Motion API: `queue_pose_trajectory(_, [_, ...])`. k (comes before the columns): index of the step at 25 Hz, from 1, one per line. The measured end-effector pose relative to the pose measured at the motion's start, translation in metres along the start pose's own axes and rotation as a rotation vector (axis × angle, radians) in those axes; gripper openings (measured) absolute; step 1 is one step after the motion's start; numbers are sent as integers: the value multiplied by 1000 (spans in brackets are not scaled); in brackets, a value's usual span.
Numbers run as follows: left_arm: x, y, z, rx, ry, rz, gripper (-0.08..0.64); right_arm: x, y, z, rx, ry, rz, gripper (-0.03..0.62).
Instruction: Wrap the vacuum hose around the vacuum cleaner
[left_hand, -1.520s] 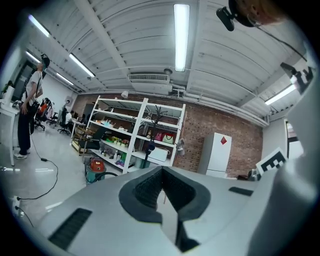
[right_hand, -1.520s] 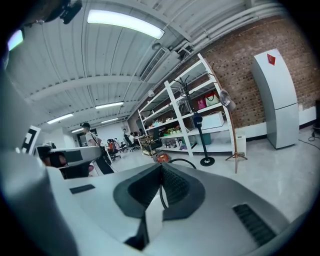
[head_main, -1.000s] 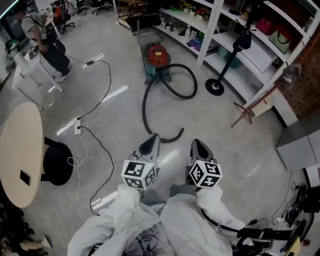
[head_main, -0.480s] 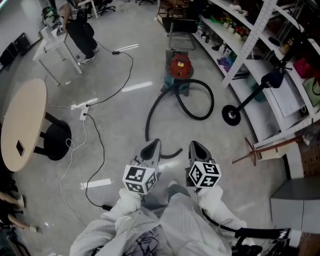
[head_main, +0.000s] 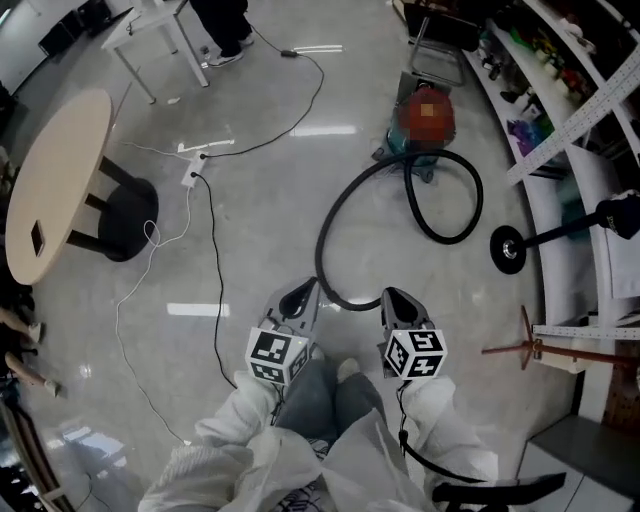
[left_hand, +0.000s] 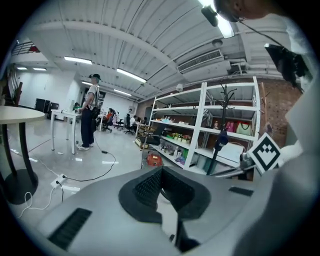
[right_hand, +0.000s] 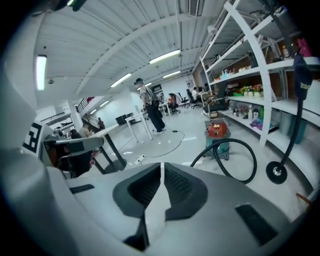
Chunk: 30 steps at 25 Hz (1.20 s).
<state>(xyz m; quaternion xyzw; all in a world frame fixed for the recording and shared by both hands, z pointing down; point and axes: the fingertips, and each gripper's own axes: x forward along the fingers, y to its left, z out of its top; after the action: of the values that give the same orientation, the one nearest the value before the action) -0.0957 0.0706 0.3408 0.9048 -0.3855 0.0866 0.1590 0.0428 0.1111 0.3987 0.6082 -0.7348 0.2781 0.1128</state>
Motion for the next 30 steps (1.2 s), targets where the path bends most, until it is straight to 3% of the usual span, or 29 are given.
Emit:
queue_pose_trajectory(3, [30,45,-78,21,13,4,2,76,-13,-75,-64,87,57,15])
queue_pose_trajectory(7, [68,92,-223,37,66,0,2,173,-41,-210,-120,211,151,23])
queue_pose_trajectory(9, [88,119,-297,55,71,-6,2,222,-56,-284,-143,278,192,81])
queue_pose_trajectory(13, [130,176,-433,80,62,-3,2,318,-90,-421,-243,394,245,127])
queue_pose_trajectory(17, [160,217,-545,42,58,11,2,391,-108,-526,-308,480,293,170])
queue_pose_trajectory(22, [188,232,-606,75,79,1,2,431,-114,-593,-411,638,353,185])
queue_pose_trajectory(25, [191,230,-608,54,66,-7,2,435,-111,-612,-474,714,372,205])
queue_pose_trajectory(30, [187,233,-606,57,52,-15,2,451,-114,-632,-578,803,326,214])
